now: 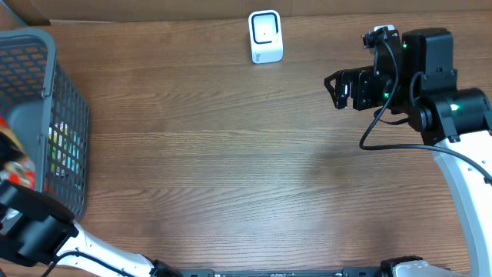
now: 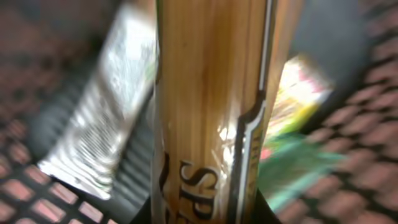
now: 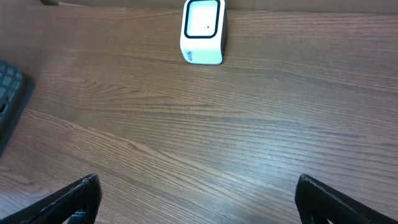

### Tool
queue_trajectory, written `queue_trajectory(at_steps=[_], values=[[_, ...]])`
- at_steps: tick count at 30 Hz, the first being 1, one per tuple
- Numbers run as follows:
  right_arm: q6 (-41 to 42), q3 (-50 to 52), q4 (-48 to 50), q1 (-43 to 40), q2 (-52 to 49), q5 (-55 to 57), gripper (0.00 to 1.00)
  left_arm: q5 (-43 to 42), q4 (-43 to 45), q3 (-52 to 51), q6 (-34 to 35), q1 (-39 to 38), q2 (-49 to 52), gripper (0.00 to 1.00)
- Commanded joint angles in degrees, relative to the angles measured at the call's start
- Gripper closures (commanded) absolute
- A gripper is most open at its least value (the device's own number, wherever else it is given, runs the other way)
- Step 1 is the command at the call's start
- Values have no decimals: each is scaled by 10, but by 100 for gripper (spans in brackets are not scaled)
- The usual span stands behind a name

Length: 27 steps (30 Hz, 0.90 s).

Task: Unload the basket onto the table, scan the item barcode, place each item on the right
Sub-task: 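Lift the spaghetti pack out and lay it on the table center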

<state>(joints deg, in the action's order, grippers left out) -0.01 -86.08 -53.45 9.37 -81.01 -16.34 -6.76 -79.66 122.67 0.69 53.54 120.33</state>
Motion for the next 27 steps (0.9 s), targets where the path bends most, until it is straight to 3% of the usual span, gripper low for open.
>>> queue_trajectory(at_steps=[1, 9, 14, 18, 22, 27], values=[[-2, -16, 6, -1, 1, -5, 0, -74, -36, 162, -5, -21, -24, 96], [-2, -16, 6, -1, 1, -5, 0, -145, -129, 402, -9, -98, -40, 96], [-2, -16, 6, -1, 1, -5, 0, -154, -172, 465, -7, -199, -58, 96], [-2, -16, 8, -1, 1, -5, 0, -138, -172, 436, -2, -317, -59, 96], [-2, -16, 6, -1, 1, -5, 0, -42, -172, 332, 40, -444, -59, 96], [-2, -16, 7, -1, 1, -5, 0, 142, -162, 118, 217, -584, -59, 96]])
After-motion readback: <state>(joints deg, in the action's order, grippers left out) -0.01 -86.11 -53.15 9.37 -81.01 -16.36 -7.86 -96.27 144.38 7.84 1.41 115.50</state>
